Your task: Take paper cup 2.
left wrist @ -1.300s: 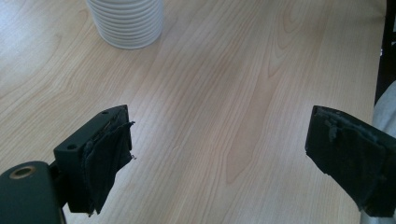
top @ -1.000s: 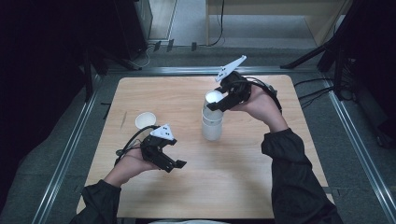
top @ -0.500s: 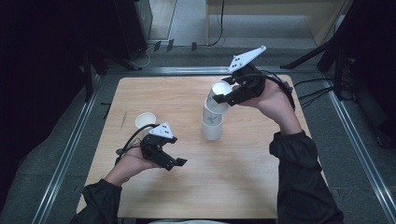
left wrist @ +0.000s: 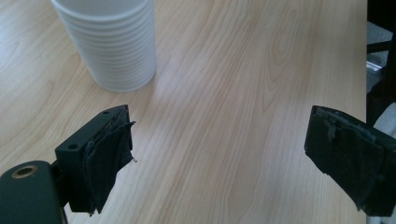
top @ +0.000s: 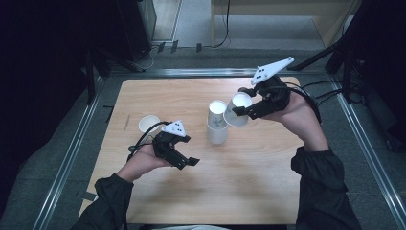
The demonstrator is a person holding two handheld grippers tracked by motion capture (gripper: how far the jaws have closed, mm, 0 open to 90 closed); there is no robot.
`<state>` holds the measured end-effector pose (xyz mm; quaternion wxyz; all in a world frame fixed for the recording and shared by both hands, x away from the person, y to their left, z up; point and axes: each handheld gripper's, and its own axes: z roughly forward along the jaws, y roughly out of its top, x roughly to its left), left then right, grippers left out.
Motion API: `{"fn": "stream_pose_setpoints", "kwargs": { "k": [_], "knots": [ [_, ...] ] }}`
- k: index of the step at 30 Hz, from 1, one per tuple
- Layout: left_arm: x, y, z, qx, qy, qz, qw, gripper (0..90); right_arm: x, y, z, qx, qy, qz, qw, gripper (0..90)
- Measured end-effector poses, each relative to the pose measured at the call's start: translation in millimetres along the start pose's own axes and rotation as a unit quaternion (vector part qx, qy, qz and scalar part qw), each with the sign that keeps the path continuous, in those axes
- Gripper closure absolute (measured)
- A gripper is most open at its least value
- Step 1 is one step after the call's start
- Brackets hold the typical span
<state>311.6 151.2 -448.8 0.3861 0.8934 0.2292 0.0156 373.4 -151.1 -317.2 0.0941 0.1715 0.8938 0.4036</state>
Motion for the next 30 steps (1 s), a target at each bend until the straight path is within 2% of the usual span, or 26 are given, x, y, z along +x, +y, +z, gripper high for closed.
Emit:
{"fn": "stream_pose_setpoints", "kwargs": {
  "k": [3,10,13,19,25,30],
  "knots": [
    [1.0,6.9,4.1,-0.004,-0.008,0.008,0.9999,7.7,5.2,-14.7,-5.1,0.006,-0.002,0.007,1.0,35.5],
    [-0.6,10.8,14.7,0.002,-0.023,0.016,0.9996,7.7,15.6,-32.1,-3.2,0.011,0.008,0.012,0.9998,35.5],
    [-1.0,11.2,17.2,0.004,-0.025,0.02,0.9995,7.7,20.1,-38.8,2.9,0.013,0.014,0.015,0.9997,35.5],
    [0.5,13.1,18.8,-0.012,-0.024,0.017,0.9995,7.7,31.7,-56.5,21.0,0.02,0.033,0.013,0.9992,35.5],
    [2.4,10.6,21.0,-0.006,-0.018,0.017,0.9997,7.7,33.9,-70.6,31.7,0.02,0.049,0.026,0.9983,35.5],
    [1.3,10.9,19.3,-0.018,-0.015,0.019,0.9995,7.7,38.8,-83.7,45.2,0.025,0.057,0.025,0.9978,35.6]
  ]
}}
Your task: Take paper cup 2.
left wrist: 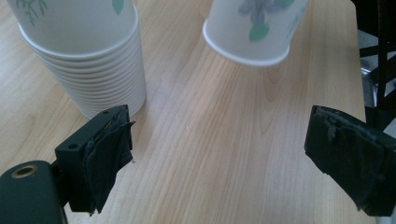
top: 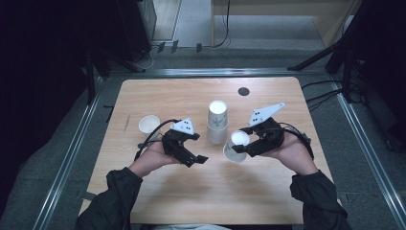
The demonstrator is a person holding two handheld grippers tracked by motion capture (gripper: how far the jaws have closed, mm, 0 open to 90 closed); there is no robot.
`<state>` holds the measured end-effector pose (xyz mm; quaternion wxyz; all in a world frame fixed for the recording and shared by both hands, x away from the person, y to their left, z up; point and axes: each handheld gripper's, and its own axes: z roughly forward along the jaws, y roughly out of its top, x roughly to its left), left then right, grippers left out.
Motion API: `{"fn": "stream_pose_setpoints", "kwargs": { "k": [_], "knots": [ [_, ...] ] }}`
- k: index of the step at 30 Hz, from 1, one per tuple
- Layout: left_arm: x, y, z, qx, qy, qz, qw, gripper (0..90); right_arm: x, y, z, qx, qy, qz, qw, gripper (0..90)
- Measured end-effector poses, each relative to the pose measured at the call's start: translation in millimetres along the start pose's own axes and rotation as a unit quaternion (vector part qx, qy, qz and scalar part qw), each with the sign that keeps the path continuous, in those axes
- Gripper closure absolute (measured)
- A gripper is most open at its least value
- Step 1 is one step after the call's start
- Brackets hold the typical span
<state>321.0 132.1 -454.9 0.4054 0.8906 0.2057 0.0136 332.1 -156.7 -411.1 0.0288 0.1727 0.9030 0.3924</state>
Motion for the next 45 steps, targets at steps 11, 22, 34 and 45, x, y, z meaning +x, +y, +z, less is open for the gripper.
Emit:
{"fn": "stream_pose_setpoints", "kwargs": {
  "k": [11,22,34,45],
  "knots": [
    [-7.9,-3.9,4.5,-0.007,-0.012,0.009,0.9999,7.7,11.3,-20.9,32.7,-0.006,0.026,-0.002,0.9996,35.6],
    [-9.2,-11.2,12.9,-0.028,-0.031,0.001,0.9991,7.7,16.2,-11.5,46.4,-0.035,0.052,-0.003,0.998,35.6],
    [-19.8,-15.0,11.4,-0.059,-0.035,0.002,0.9976,7.7,24.5,12.4,43.5,-0.083,0.083,-0.004,0.9931,35.7],
    [-24.8,-17.1,6.7,-0.081,-0.029,0.01,0.9962,14.7,30.6,24.2,43.0,-0.095,0.095,-0.006,0.9909,35.7]
  ]
}}
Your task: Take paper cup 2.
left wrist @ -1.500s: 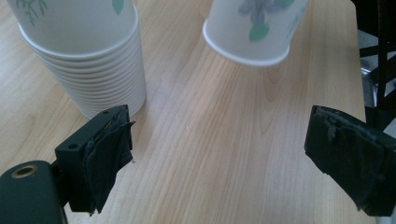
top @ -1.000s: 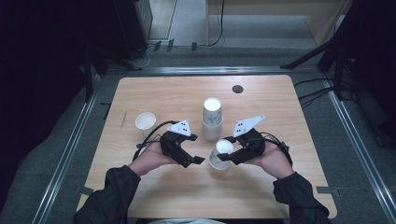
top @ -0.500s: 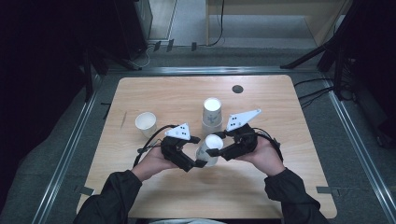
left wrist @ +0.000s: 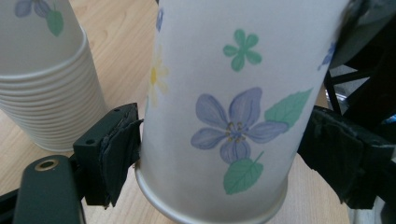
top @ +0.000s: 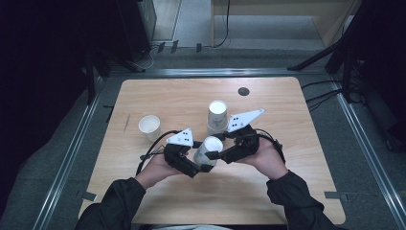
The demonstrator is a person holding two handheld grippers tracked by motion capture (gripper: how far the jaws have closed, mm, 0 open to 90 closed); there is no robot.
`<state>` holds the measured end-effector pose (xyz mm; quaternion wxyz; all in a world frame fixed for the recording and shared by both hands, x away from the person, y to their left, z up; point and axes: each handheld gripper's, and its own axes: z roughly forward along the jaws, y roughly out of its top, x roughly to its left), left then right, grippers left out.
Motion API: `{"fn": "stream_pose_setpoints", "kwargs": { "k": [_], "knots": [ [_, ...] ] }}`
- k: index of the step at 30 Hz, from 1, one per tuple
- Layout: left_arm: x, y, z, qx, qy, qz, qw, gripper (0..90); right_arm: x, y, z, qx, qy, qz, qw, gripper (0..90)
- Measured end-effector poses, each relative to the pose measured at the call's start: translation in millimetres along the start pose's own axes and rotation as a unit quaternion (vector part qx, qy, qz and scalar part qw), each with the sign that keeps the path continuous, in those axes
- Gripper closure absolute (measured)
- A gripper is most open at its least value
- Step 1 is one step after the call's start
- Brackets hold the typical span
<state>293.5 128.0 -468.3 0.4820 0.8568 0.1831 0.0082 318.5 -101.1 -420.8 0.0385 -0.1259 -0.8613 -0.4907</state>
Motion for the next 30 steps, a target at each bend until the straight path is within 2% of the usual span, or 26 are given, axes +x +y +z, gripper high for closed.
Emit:
{"fn": "stream_pose_setpoints", "kwargs": {
  "k": [3,4,7,8,10,13,14,17,19,23,25,27,28,29,30],
  "knots": [
    [-0.3,0.2,-2.5,-0.006,0.0,0.006,1.0,17.6,0.1,0.2,1.1,0.003,0.002,0.001,1.0,35.7],
    [-0.5,-0.1,-3.7,-0.011,0.001,0.008,0.9999,24.5,0.3,0.1,2.0,0.003,0.006,0.006,1.0,35.7],
    [-0.5,0.1,-4.7,-0.01,0.002,0.013,0.9999,26.0,0.5,0.1,2.4,0.003,0.005,0.006,1.0,35.8],
    [-2.4,0.6,-5.6,-0.012,0.008,0.023,0.9996,27.5,0.6,0.1,2.2,0.002,0.004,0.004,1.0,35.9],
    [-3.3,1.1,-6.5,-0.015,0.01,0.029,0.9994,28.8,0.5,0.1,1.2,0.0,0.005,0.002,1.0,35.8],
    [-3.5,1.3,-7.0,-0.015,0.011,0.032,0.9993,28.8,0.3,0.3,0.3,-0.002,0.006,0.003,1.0,35.3],
    [-4.8,1.5,-6.6,-0.011,0.015,0.038,0.9991,28.9,0.9,0.1,0.3,-0.001,0.006,-0.001,1.0,34.6],
    [-4.5,1.7,-6.0,-0.004,0.01,0.036,0.9993,29.2,0.9,0.1,0.9,0.004,0.008,-0.004,0.9999,33.7],
    [-3.2,2.3,-6.5,0.006,-0.001,0.029,0.9995,29.3,0.3,-0.2,0.7,0.005,0.01,-0.002,0.9999,27.1],
    [-0.5,4.2,-10.4,0.009,-0.007,0.024,0.9997,29.3,0.1,-2.7,-5.4,0.003,0.003,-0.005,1.0,25.1],
    [4.1,5.9,-15.4,0.015,-0.011,0.013,0.9997,29.3,0.4,-6.6,-8.8,0.01,-0.006,-0.01,0.9999,25.0],
    [4.4,6.0,-16.8,0.018,-0.005,0.013,0.9997,29.3,0.4,-9.2,-10.1,0.013,-0.011,-0.012,0.9998,25.1],
    [4.6,6.6,-19.2,0.032,-0.001,0.015,0.9994,29.2,1.2,-15.2,-10.9,0.022,-0.02,-0.015,0.9995,25.4],
    [4.6,6.6,-19.2,0.032,-0.001,0.015,0.9994,29.2,1.2,-15.2,-10.9,0.022,-0.02,-0.015,0.9995,25.4],
    [3.9,7.4,-21.0,0.044,0.007,0.021,0.9988,29.2,2.2,-21.7,-10.0,0.033,-0.025,-0.015,0.999,25.7]
  ]
}}
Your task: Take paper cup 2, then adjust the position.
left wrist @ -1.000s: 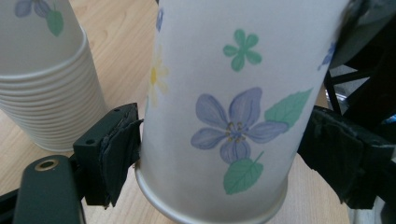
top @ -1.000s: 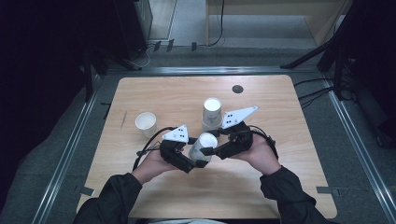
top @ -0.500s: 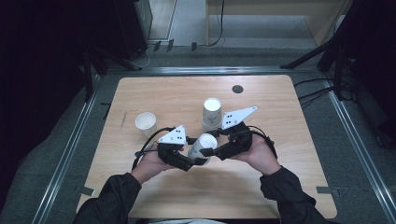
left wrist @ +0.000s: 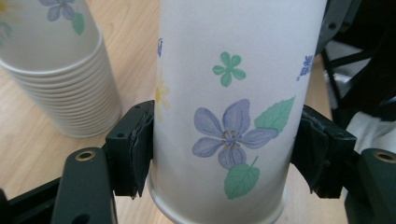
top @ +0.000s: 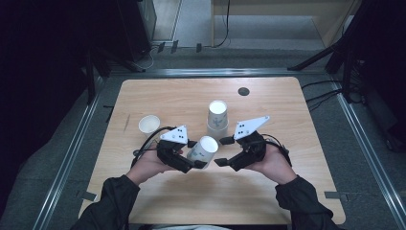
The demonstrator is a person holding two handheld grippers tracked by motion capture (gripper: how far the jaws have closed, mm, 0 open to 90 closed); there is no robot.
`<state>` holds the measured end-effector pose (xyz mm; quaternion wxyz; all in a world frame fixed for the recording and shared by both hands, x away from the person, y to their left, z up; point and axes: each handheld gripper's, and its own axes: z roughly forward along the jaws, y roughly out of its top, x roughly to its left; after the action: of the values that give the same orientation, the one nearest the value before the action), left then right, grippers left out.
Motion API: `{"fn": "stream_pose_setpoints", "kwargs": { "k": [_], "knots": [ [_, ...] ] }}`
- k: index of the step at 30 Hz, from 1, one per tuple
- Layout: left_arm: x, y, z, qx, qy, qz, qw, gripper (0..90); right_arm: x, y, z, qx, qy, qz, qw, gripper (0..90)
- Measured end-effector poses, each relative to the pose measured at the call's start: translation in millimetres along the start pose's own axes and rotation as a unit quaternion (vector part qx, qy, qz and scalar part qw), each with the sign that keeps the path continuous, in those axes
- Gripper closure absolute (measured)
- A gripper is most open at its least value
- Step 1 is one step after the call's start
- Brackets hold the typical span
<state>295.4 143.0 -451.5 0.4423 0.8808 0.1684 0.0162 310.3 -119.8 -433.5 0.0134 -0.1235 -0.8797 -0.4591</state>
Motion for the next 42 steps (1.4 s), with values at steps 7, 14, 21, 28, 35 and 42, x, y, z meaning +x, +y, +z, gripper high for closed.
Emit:
{"fn": "stream_pose_setpoints", "kwargs": {
  "k": [7,14,21,28,35,42],
  "knots": [
    [0.2,3.2,-3.7,0.035,0.005,0.004,0.9994,29.0,3.3,-16.6,7.7,0.028,-0.006,0.001,0.9996,26.8],
    [2.0,6.7,-5.3,0.062,0.015,0.02,0.9978,29.1,1.5,-23.9,16.3,0.048,-0.012,-0.007,0.9988,28.2],
    [4.9,8.4,0.7,0.097,0.005,0.024,0.995,29.1,0.3,-28.5,22.0,0.061,-0.013,-0.009,0.998,28.3],
    [2.8,9.6,11.8,0.138,-0.01,0.043,0.9895,29.0,0.9,-31.0,26.1,0.07,-0.014,-0.005,0.9974,28.3],
    [0.0,6.9,20.8,0.177,-0.019,0.061,0.9821,29.0,1.3,-30.8,31.5,0.066,-0.002,-0.015,0.9977,28.2],
    [-1.5,6.3,32.0,0.203,-0.024,0.079,0.9757,29.0,4.1,-30.8,36.9,0.063,0.008,-0.023,0.9977,27.3]
  ]
}}
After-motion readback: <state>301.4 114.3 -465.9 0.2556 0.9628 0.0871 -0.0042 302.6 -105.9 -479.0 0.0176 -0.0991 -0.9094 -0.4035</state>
